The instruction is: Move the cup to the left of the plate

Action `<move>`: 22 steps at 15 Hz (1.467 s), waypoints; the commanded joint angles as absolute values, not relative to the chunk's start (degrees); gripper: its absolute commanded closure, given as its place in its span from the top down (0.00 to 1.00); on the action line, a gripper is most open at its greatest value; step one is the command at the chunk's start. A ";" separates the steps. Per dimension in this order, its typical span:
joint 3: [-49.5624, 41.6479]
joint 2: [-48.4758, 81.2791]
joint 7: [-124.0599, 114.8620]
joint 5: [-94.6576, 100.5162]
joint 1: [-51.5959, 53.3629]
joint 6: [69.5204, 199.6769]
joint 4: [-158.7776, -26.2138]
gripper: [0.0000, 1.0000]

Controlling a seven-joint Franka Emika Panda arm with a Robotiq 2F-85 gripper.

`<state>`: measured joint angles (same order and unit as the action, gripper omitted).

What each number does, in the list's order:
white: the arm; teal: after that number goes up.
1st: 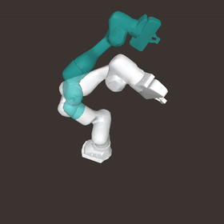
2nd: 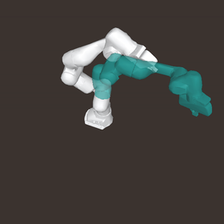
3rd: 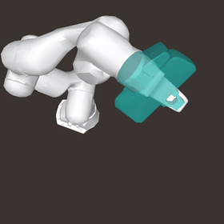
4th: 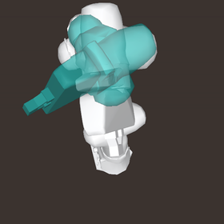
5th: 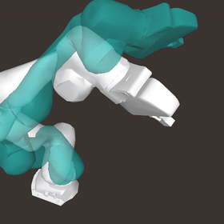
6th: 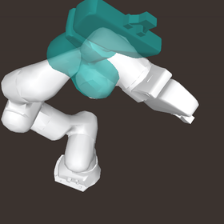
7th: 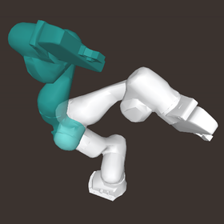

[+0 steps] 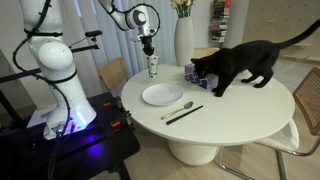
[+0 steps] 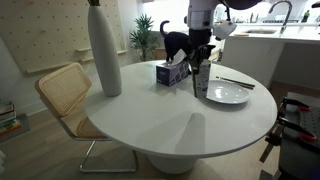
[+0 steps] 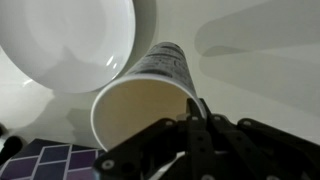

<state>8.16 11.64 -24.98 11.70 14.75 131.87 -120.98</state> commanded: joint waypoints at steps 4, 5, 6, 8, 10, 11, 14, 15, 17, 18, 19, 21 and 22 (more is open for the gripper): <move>8.36 12.51 -24.94 10.88 15.04 131.77 -122.77 0.01; 8.38 12.83 -24.98 10.93 15.16 131.71 -122.75 0.01; 8.46 13.30 -24.94 10.90 15.30 131.67 -122.66 0.01; 8.62 14.10 -24.82 10.64 15.49 131.54 -122.47 0.01; 8.66 14.77 -24.84 10.69 15.84 131.45 -122.33 0.01; 8.66 15.02 -24.80 10.66 16.03 131.37 -122.28 0.01; 8.65 15.69 -24.77 10.69 16.50 131.29 -122.21 0.01; 8.63 15.86 -24.72 10.64 16.60 131.34 -122.25 0.01; 8.66 16.11 -24.56 10.51 16.77 131.40 -122.30 0.01; 8.66 16.21 -24.54 10.54 16.85 131.47 -122.34 0.01; 8.65 16.27 -24.53 10.55 16.89 131.48 -122.35 0.01; 8.64 16.31 -24.48 10.58 16.97 131.59 -122.43 0.01; 8.64 16.35 -24.51 10.64 17.06 131.49 -122.39 0.01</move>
